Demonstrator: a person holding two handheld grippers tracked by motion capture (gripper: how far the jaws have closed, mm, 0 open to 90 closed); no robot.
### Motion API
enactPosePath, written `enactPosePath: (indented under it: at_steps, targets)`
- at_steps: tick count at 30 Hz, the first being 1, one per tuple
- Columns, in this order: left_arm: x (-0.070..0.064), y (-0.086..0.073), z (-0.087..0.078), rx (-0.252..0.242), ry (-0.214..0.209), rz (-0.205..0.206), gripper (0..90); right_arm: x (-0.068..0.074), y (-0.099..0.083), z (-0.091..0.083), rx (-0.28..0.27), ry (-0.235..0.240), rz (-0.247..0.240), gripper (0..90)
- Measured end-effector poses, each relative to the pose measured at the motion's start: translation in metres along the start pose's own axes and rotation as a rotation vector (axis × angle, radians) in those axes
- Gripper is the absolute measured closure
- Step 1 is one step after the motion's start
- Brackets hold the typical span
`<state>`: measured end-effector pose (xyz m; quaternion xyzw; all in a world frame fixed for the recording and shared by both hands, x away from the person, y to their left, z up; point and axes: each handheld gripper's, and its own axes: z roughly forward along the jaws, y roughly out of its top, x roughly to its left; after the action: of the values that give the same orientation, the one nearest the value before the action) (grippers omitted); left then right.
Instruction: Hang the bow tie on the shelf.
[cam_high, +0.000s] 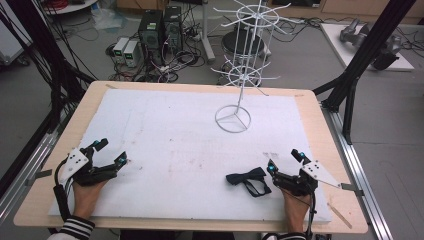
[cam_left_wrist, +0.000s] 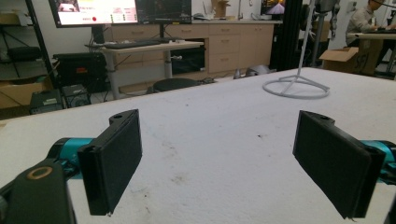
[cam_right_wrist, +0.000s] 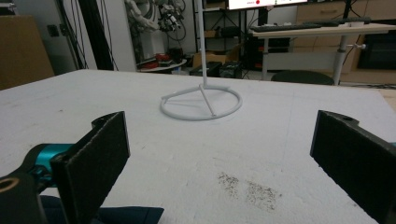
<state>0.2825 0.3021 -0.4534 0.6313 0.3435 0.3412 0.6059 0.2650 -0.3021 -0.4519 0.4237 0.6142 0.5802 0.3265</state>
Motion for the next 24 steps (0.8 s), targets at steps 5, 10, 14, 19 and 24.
enactPosePath:
  at_steps: [5, 10, 14, 19, 24]
  targets:
    - [-0.0004, 0.0002, 0.0001, 0.003, -0.001, 0.007, 16.0, -0.0009, 0.0001, 0.0003, -0.001, -0.001, 0.006, 3.7]
    - [-0.0008, 0.0001, 0.0004, 0.003, 0.004, 0.005, 16.0, 0.0002, 0.0000, 0.0000, -0.001, -0.010, -0.001, 3.6]
    - [-0.0005, 0.0002, 0.0000, 0.003, 0.004, 0.008, 16.0, 0.0009, 0.0001, 0.0005, 0.003, -0.015, -0.002, 3.6]
    - [-0.0007, 0.0002, 0.0001, 0.002, 0.005, 0.009, 16.0, -0.0004, 0.0003, 0.0006, -0.003, -0.015, 0.002, 3.7]
    - [-0.0006, 0.0002, 0.0000, 0.003, 0.004, 0.008, 16.0, -0.0008, 0.0004, -0.0002, -0.006, -0.021, 0.016, 3.7]
